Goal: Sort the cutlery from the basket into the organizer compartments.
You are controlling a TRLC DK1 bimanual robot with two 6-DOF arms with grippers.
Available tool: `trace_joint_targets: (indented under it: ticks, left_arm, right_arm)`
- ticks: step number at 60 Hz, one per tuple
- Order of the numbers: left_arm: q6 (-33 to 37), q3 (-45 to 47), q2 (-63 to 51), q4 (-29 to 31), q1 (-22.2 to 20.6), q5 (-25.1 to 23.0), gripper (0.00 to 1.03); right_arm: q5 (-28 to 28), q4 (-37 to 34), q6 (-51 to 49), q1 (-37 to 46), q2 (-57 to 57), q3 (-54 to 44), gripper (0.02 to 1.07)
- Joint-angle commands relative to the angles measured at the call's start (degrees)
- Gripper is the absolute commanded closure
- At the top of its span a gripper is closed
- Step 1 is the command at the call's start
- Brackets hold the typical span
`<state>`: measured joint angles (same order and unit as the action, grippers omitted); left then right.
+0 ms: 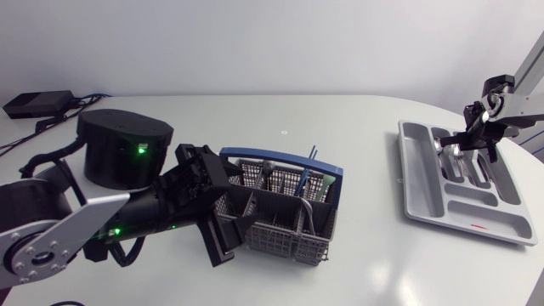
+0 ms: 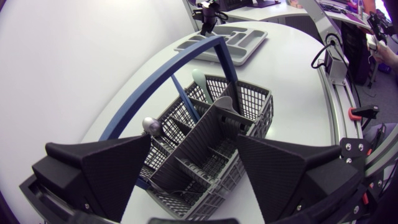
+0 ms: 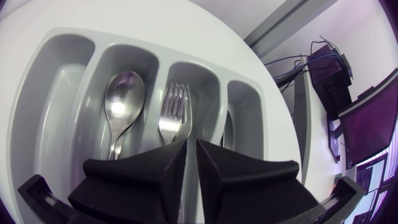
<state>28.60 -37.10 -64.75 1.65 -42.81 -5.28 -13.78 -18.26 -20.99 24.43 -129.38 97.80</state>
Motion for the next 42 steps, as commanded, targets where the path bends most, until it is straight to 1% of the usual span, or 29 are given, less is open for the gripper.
trace_joint_targets:
  ticks: [1,3,6,10,13,15,20,24,29,34,37,42]
  left_arm:
    - [1.1,1.8,0.9,0.5,0.4,0.0,0.08]
    - [1.1,1.7,0.9,0.5,0.3,0.0,0.08]
    - [1.1,1.7,0.9,0.5,0.3,0.0,0.08]
    - [1.1,1.4,0.9,0.5,0.3,0.0,0.08]
    - [1.1,1.3,1.1,0.7,0.4,0.0,0.08]
    - [1.1,1.2,1.3,1.0,0.5,0.0,0.08]
    - [1.1,0.7,2.2,1.9,1.7,0.0,0.08]
    - [1.2,0.4,2.6,2.6,2.6,0.0,0.08]
    - [1.5,0.3,3.4,3.3,3.3,0.0,0.08]
    - [1.7,0.4,4.1,4.1,4.0,0.0,0.08]
    - [1.9,0.5,4.5,4.5,4.2,0.0,0.08]
    - [2.2,0.7,4.5,4.9,4.6,0.0,0.08]
  right_arm:
    - [-0.5,-0.9,1.0,0.0,-2.2,1.3,0.86]
    - [-0.5,-0.9,1.0,0.0,-2.1,1.1,0.85]
    - [-0.4,-1.0,1.1,0.0,-1.3,0.4,0.78]
    - [0.8,-0.4,1.4,0.0,1.6,-1.7,0.67]
    - [2.4,0.6,1.4,0.0,4.8,-4.5,0.56]
    - [3.4,1.4,1.4,-0.1,7.1,-6.4,0.53]
    - [7.5,4.6,-0.3,-1.2,14.4,-13.8,0.53]
    - [9.4,6.8,-1.8,-2.7,20.3,-19.8,0.53]
    - [14.7,9.2,-4.1,-4.7,29.5,-28.9,0.53]
    - [20.7,9.3,-5.7,-7.0,39.3,-36.8,0.52]
    - [24.6,8.6,-6.6,-8.7,45.5,-41.2,0.49]
    - [29.2,6.5,-8.4,-11.9,53.5,-47.0,0.48]
